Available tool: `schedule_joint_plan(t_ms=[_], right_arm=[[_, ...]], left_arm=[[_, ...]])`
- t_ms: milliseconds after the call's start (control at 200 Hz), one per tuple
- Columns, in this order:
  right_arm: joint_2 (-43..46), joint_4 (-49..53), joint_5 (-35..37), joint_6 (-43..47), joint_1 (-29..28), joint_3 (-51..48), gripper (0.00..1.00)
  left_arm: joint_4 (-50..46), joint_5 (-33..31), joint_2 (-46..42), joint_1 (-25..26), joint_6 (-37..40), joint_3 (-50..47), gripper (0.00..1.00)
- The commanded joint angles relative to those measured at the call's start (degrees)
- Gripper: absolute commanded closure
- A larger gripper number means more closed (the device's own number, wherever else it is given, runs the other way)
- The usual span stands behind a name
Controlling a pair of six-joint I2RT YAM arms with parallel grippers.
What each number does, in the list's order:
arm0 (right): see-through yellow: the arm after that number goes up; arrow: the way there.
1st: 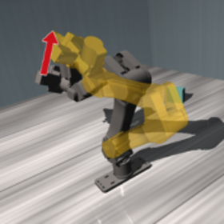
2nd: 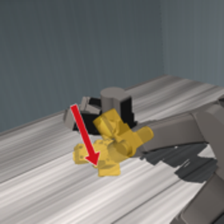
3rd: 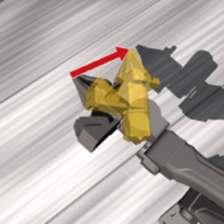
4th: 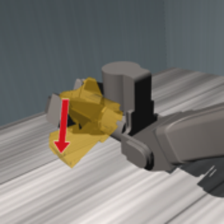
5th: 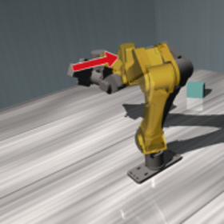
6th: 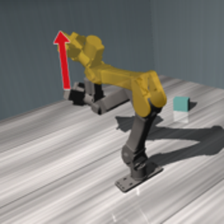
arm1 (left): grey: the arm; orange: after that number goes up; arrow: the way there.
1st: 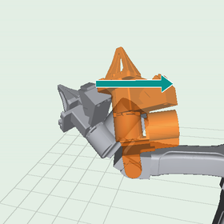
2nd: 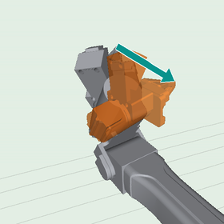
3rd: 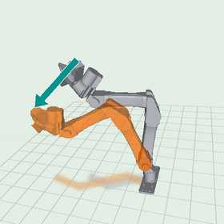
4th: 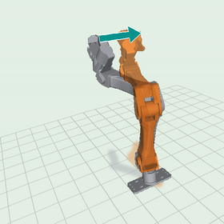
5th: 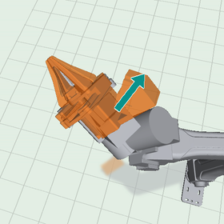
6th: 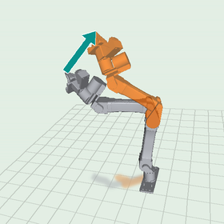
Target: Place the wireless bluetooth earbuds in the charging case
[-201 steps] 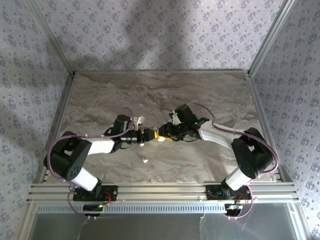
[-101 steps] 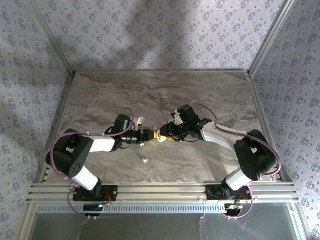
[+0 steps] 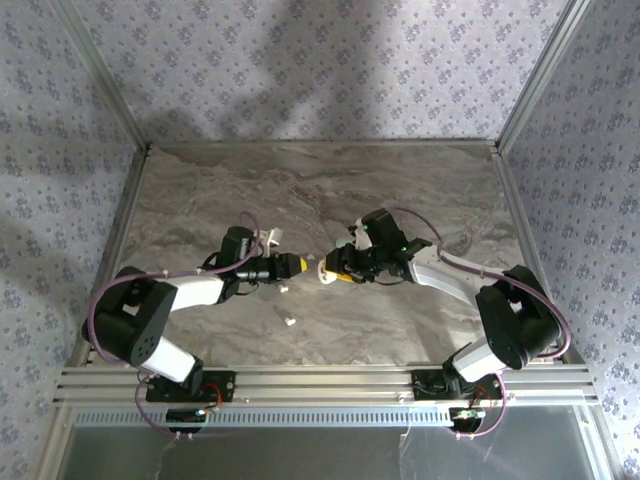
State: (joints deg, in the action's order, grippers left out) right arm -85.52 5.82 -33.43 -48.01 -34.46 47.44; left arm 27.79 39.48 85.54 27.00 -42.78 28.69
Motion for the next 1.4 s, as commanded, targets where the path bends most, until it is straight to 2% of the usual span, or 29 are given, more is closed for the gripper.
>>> schedule_joint_plan(t_ms=[0,100,270,855,1084,1259,1324,1394], right_arm=[[0.0,0.9,-0.1,1.2,0.2,-0.5,0.57],[-1.2,0.1,-0.4,0.9,-0.2,-0.2,0.57],[-3.1,-0.9,-0.6,0.6,-1.0,0.7,0.57],[-7.1,-5.1,-3.2,-1.5,-2.6,2.7,0.57],[-10.1,-7.1,-4.0,-2.1,-2.7,3.0,0.58],[-13.4,-9.2,-4.6,-2.6,-2.6,3.7,0.57],[-14.7,-9.8,-4.8,-2.7,-2.5,3.7,0.56],[-15.6,-9.8,-4.8,-2.5,-2.4,3.7,0.5]], left_arm=[[4.6,2.4,-2.7,0.6,-0.2,-1.0,0.74],[6.8,3.9,-3.0,1.5,-0.7,-1.1,0.84],[7.8,5.3,-1.5,2.5,-1.0,-0.4,0.89],[5.9,7.1,6.3,3.6,-1.1,3.1,0.89],[-0.4,5.3,8.5,3.6,1.2,5.3,0.89],[-1.7,6.0,12.6,3.7,1.0,7.1,0.9],[-2.3,6.1,13.6,3.6,1.1,7.5,0.89],[-2.6,6.3,14.4,3.7,1.2,7.9,0.89]])
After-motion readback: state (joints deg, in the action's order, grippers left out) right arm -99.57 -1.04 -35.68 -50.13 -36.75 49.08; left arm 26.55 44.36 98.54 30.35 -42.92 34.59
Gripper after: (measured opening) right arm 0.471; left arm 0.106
